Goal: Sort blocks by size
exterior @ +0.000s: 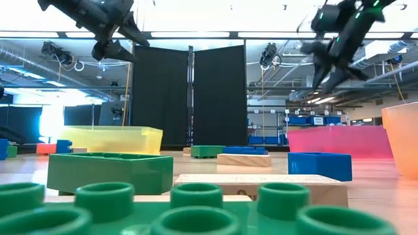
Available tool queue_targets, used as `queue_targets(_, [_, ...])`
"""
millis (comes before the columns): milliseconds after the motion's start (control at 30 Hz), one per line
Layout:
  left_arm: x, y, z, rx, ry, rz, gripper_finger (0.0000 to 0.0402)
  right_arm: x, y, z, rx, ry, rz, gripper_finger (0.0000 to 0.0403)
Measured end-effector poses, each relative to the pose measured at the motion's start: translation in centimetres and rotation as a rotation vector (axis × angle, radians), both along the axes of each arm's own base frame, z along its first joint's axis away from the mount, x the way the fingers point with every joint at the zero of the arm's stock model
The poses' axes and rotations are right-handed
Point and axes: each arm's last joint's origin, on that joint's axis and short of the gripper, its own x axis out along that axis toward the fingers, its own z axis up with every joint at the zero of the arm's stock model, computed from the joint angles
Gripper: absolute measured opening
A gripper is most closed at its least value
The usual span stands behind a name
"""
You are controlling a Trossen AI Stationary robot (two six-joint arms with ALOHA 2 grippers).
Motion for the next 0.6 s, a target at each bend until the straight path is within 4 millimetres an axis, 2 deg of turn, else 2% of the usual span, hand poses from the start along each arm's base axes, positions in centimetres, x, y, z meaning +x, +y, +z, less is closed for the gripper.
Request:
queue_targets(167, [0.0, 0.0, 0.0, 0.006, 0.003, 0.013, 0.0357, 0.7, 3.2, 3.4, -0.07, -0.092, 0.037, 0.0101])
queue_targets(400, [0.0, 0.1, 0.0, 0.068, 0.044, -0.006, 0.0357, 3.5, 5.2, 7.5, -0.193, -0.168, 0.107, 0.0017])
queue_targets(500, [0.0, 0.1, 0.0, 0.068, 0.044, -0.007, 0.0357, 5.3, 5.8, 8.6, -0.202, -0.16, 0.149, 0.0009])
queue_targets(600, [0.0, 0.1, 0.0, 0.067, 0.046, -0.007, 0.0357, 7.6, 6.4, 8.8, -0.18, -0.088, 0.19, 0.0012])
